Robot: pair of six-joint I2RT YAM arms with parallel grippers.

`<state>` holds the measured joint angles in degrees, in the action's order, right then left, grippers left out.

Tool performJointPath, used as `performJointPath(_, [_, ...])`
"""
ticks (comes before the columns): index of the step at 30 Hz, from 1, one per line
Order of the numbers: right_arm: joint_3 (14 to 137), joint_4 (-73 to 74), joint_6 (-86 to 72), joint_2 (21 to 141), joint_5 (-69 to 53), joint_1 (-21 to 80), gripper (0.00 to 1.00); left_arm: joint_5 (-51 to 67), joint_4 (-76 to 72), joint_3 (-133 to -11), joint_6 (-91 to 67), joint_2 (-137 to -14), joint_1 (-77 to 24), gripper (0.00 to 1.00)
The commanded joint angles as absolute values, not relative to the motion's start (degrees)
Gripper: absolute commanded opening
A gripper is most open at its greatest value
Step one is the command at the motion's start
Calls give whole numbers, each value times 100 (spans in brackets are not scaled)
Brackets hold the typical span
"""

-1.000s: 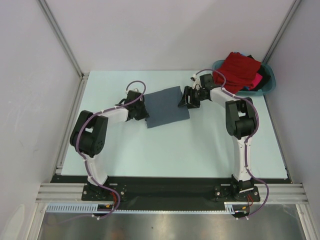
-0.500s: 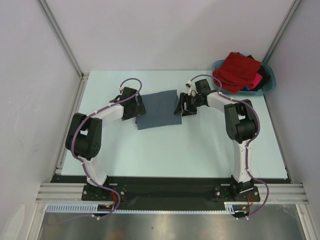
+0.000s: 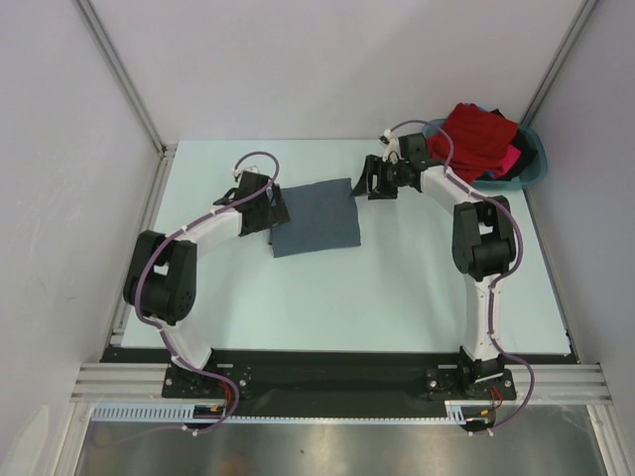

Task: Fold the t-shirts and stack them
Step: Fold the tshirt

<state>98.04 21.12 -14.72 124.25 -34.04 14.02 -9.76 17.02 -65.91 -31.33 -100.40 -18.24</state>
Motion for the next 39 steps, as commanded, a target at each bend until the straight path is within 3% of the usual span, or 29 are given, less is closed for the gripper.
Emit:
performJointPath(1, [10230, 1943, -1441, 12752, -3445, 1398, 72, -712, 1145, -6460, -3243, -10054, -1898, 100])
performJointPath(15, [11558, 1943, -1608, 14141, -4201, 1362, 71, -501, 958, -7541, -3217, -11180, -1890, 100])
performJointPath(18, [11566, 1855, -1696, 14264, -4508, 1380, 66, -440, 932, -7567, -3226, -11285, -1890, 100])
performJointPath(24, [11417, 1960, -1679, 14309, -4588, 1459, 41, -431, 932, -7497, -3208, -11294, -1881, 100])
performJointPath(25, [11382, 1943, -1670, 14309, -4605, 1450, 26, -431, 923, -7488, -3199, -11294, -1881, 100])
performJointPath(29, [11215, 1557, -1828, 14300, -4921, 1363, 0, -378, 879, -7444, -3199, -11294, -1863, 100])
performJointPath(35, [10847, 531, -2362, 14168, -5730, 1178, 3, -325, 826, -7374, -3182, -11268, -1811, 100])
performJointPath(36, [10733, 379, -2486, 14046, -5722, 1099, 30, -290, 791, -7348, -3164, -11233, -1802, 100])
performJointPath(38, [10355, 53, -2593, 13862, -5731, 1029, 49, -299, 765, -7234, -3155, -11119, -1775, 100])
performJointPath(39, [10232, 61, -2497, 13756, -5643, 959, 64, -316, 730, -7190, -3147, -11057, -1767, 100])
